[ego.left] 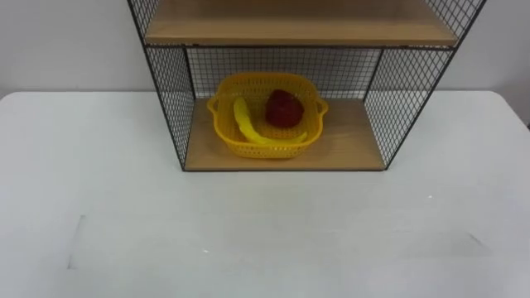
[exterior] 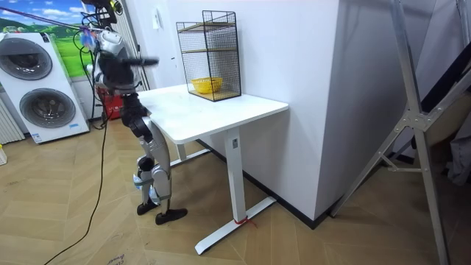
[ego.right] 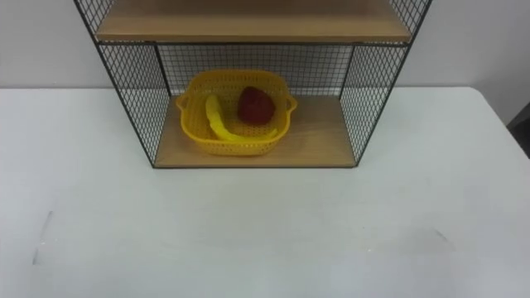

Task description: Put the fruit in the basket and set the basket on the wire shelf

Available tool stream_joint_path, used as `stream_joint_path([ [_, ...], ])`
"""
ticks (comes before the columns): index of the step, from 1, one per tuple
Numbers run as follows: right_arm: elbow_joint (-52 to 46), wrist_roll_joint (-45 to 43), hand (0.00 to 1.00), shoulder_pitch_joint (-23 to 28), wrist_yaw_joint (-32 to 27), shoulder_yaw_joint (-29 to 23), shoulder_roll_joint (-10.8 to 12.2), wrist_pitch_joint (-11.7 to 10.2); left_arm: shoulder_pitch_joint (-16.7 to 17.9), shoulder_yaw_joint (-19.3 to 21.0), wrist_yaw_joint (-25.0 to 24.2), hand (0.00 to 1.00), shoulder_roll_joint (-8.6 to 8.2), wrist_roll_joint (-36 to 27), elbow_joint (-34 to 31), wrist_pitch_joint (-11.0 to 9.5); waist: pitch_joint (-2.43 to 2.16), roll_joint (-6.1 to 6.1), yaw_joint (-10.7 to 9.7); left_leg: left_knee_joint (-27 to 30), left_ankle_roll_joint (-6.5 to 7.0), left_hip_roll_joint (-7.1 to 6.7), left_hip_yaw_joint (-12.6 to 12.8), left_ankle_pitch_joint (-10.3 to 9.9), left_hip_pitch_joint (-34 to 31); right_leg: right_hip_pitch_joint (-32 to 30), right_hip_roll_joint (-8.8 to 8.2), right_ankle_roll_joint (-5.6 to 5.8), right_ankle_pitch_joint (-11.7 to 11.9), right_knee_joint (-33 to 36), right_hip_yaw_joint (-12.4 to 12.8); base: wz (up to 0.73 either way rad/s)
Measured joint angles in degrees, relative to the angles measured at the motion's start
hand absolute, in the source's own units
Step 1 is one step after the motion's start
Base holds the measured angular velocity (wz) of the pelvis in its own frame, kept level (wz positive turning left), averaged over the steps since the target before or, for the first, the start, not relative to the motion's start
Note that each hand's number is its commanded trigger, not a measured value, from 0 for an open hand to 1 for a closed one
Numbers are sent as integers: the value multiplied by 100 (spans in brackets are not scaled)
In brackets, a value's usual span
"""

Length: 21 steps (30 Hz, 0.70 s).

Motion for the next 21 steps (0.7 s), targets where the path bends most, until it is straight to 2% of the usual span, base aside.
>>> stream_joint_path([
  [2,1342,677,0,40,225,111,129,104,-8,-257,-403,0,-87,-1313,1375,145,-18,5,-62,5,0,-3,-93,-1,-18,37,-21,4,-10,-32,-71,22],
  [3,1799,764,0,38,302,185,165,144,-15,-373,-535,0,-142,-1535,1748,169,-18,-1,-81,8,0,-3,-112,-1,-21,52,-30,5,-11,-43,-99,17],
  [4,2657,908,0,20,503,372,267,219,-48,-571,-830,0,-330,-1852,2411,241,-26,-17,-82,7,1,-4,-103,-1,-11,78,-31,7,-11,-77,-88,10],
  [5,3557,892,0,-20,738,563,414,285,-126,-657,-1125,0,-602,-1894,3061,290,-25,-18,-79,7,0,-4,-104,-1,35,146,-25,11,-14,-114,-74,3],
  [6,4014,881,0,-69,855,641,485,294,-155,-660,-1265,0,-748,-1895,3346,330,-32,-21,-70,7,-1,-4,-104,-2,63,167,-23,17,-18,-107,-64,0],
  [8,5554,761,0,-266,1234,1113,750,459,-243,-684,-1716,0,-1290,-1648,4285,531,-42,-24,-70,25,-46,-7,-100,-47,155,265,-3,26,-29,-101,13,-5],
  [9,5869,622,0,-326,1330,1233,832,482,-273,-712,-1826,0,-1386,-1466,4506,584,-42,-24,-80,39,-49,-6,-101,-56,169,286,-1,24,-31,-102,19,0],
  [10,6530,275,0,-445,1612,1516,942,570,-341,-750,-2104,0,-1510,-1037,4958,721,-39,-25,-71,47,-54,-6,-89,-62,228,336,9,22,-31,-99,56,-7],
  [11,7049,-199,0,-585,1906,1781,997,762,-361,-844,-2414,0,-1596,-483,5342,869,-37,-21,-74,47,-58,-3,-73,-64,302,399,14,18,-32,-97,68,-8],
  [12,7264,-464,0,-670,2073,1893,1008,875,-372,-877,-2576,0,-1628,-141,5510,940,-36,-20,-80,46,-59,-2,-63,-64,336,428,16,14,-29,-100,70,-4],
  [14,7798,-1599,0,-979,2611,2672,1003,1230,-503,-1483,-2983,0,-1620,1450,5874,1235,-26,-44,-81,46,-69,-3,-92,-56,463,583,21,17,-25,-159,78,8],
  [15,7852,-1917,0,-1058,2736,2892,989,1291,-525,-1712,-3092,0,-1615,1800,5880,1304,-26,-50,-86,46,-73,-2,-108,-53,495,635,28,20,-15,-203,75,12],
  [17,7987,-2994,0,-1443,3096,3784,939,1517,-801,-2846,-3467,0,-1500,3099,5871,1630,-15,-99,-82,45,-73,5,-144,-27,575,777,46,6,46,-315,33,9],
  [20,7920,-3805,0,-2002,3394,4412,898,1737,-1355,-3656,-3870,0,-1377,4123,5876,1940,13,-192,-52,28,-69,17,-101,-9,646,802,103,-15,77,-355,63,-5],
  [21,7914,-3875,0,-2088,3429,4488,874,1765,-1456,-3757,-3928,0,-1372,4227,5870,2002,14,-196,-57,26,-56,23,-101,-2,656,831,115,-12,94,-399,61,-4],
])
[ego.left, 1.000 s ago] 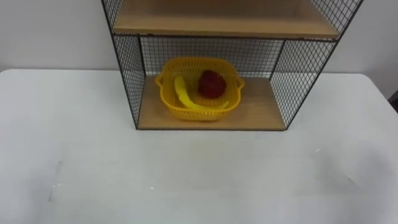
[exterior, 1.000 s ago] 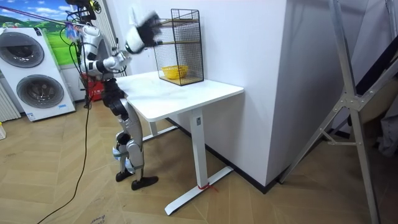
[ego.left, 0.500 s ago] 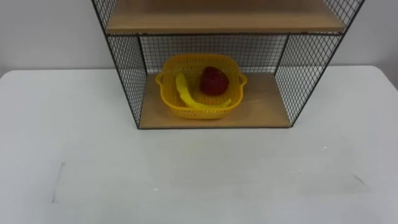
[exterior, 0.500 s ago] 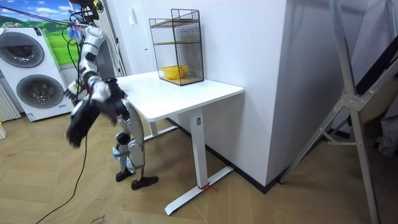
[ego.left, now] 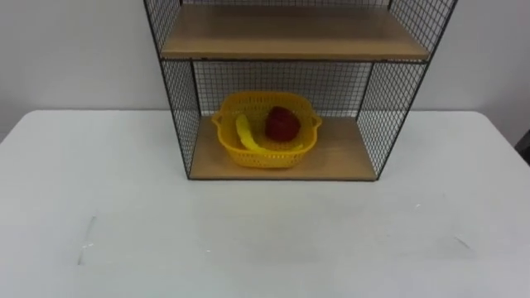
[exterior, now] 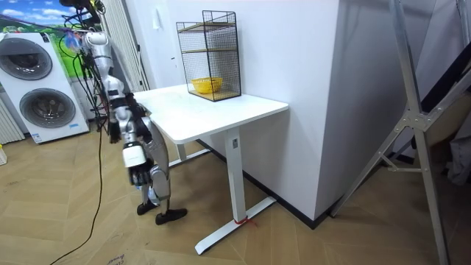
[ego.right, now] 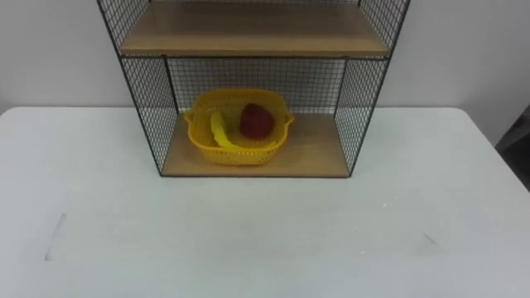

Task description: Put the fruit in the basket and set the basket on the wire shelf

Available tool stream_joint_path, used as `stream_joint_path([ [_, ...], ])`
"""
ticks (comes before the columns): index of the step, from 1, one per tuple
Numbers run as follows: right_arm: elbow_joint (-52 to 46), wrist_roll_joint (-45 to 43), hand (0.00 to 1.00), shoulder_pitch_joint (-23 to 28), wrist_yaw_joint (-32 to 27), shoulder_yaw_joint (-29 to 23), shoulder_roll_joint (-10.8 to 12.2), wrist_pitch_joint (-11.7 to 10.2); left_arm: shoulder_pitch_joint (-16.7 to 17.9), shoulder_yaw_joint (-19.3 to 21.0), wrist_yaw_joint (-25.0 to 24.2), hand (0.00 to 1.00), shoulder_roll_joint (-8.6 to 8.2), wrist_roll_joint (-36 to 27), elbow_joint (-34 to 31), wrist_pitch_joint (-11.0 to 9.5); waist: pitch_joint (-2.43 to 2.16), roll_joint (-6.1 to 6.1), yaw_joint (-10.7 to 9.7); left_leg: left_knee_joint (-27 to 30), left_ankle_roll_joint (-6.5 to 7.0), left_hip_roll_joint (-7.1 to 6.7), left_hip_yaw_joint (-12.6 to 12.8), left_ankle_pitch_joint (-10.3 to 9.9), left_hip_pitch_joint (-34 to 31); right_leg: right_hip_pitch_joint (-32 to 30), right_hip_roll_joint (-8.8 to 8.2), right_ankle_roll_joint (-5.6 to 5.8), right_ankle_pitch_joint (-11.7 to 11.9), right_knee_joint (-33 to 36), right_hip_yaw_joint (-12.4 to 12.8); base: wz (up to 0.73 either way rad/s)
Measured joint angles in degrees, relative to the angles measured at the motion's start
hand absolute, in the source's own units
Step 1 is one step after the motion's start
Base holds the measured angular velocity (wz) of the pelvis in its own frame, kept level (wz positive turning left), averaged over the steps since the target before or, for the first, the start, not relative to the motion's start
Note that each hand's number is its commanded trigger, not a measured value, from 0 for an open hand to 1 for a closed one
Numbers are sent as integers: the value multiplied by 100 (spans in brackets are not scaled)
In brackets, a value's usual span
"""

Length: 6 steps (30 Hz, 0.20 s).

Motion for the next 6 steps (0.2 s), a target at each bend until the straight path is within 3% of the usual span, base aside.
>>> stream_joint_path([
  [2,-21,-172,0,-320,152,42,-49,141,-223,-301,-235,0,1,404,-141,158,13,-25,-19,-25,21,12,8,12,8,17,20,-1,26,-18,-6,-2],
  [6,-84,-158,0,-465,363,23,-43,341,-388,-387,-424,0,48,719,-348,425,45,-50,-55,-93,14,43,14,14,4,16,56,-5,29,-15,-22,0],
])
